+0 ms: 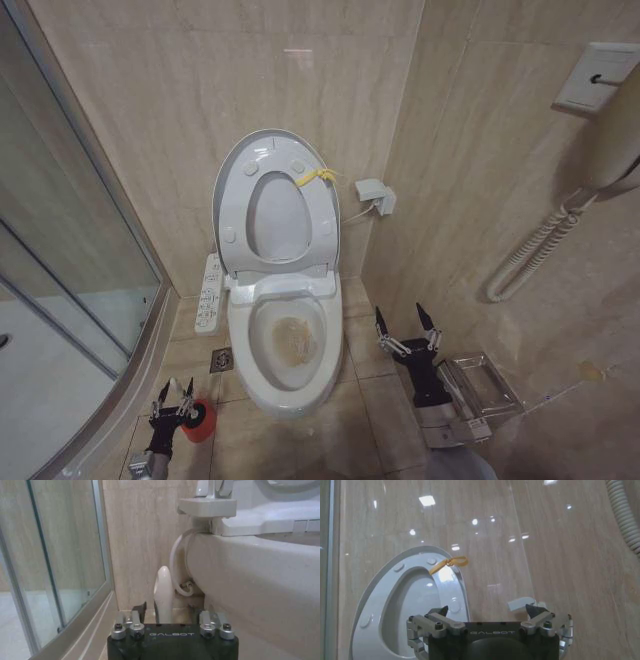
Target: Open the toilet lid, clean the toilet bowl with a toilet brush, close the toilet lid, and flush.
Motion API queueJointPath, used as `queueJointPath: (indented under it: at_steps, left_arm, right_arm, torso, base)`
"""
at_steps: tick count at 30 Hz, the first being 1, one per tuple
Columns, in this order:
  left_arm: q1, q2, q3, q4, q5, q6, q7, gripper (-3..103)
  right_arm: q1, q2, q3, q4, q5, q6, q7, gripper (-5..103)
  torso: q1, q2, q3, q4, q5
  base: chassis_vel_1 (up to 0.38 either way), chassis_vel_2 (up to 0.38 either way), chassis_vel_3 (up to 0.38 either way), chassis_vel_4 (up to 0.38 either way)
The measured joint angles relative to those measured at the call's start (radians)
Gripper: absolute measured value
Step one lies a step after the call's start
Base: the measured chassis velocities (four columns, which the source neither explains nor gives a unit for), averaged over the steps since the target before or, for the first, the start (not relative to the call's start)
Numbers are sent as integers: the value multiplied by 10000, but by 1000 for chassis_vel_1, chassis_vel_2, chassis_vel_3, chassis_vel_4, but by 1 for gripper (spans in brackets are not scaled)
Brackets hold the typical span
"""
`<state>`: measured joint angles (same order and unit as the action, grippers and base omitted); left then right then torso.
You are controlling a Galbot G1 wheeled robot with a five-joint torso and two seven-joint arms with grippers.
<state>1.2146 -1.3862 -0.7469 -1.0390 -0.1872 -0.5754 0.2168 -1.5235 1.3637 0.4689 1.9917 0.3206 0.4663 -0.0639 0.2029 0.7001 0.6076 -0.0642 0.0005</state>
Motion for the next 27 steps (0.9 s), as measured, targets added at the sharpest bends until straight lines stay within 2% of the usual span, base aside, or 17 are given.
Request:
queueJointPath:
  at_steps: [8,9,13,14,15,16,21,24,25,27]
  left_arm:
    - [245,-33,-33,-450,-38,94,-63,56]
    - [340,-33,-38,-632,-56,131,-143,28]
    - [746,-33,-46,-1519,-252,312,-513,28]
    - [889,-32,-46,-1894,-330,348,-599,28]
    - [1087,-33,-48,-2346,-400,380,-714,21]
    - [1087,-33,-48,-2346,-400,380,-714,21]
    - [1833,-40,-145,-3980,-462,383,-1111,21]
    - [2711,-35,-271,-5737,-490,614,-1809,21]
    - [2711,-35,-271,-5737,-490,614,-1809,21]
    - [3184,-34,-320,-6912,-582,942,-2426,21]
  right_arm:
    - [13,-18,-27,-26,38,36,7,100]
    - [22,-19,-29,-26,41,36,10,100]
    - [43,-15,-48,-25,52,35,25,100]
    - [49,1,-58,-32,52,35,28,100]
    - [52,29,-79,-39,49,35,29,100]
    - [52,29,-79,-39,49,35,29,100]
    - [54,95,-140,-45,10,32,30,100]
    - [69,107,-131,-46,-13,6,31,100]
    - [69,107,-131,-46,-13,6,31,100]
    - [83,118,-114,-53,-21,-3,33,100]
  torso:
    - [0,0,0,0,-1]
    - [0,0,0,0,-1]
    - [0,0,0,1,-3]
    - [-1,0,0,0,-2]
    - [0,0,0,-1,-2]
    - [0,0,0,-1,-2]
    - [-1,0,0,0,-1]
    - [-1,1,-1,1,2]
    - [-1,1,-1,1,2]
    - [-1,1,-1,2,-2]
  base:
    - [0,0,0,0]
    - [0,0,0,0]
    - [0,0,0,0]
    - [0,0,0,0]
    - [0,0,0,0]
    - [0,0,0,0]
    - [0,0,0,0]
    - [0,0,0,0]
    - [0,0,0,0]
    - [0,0,0,0]
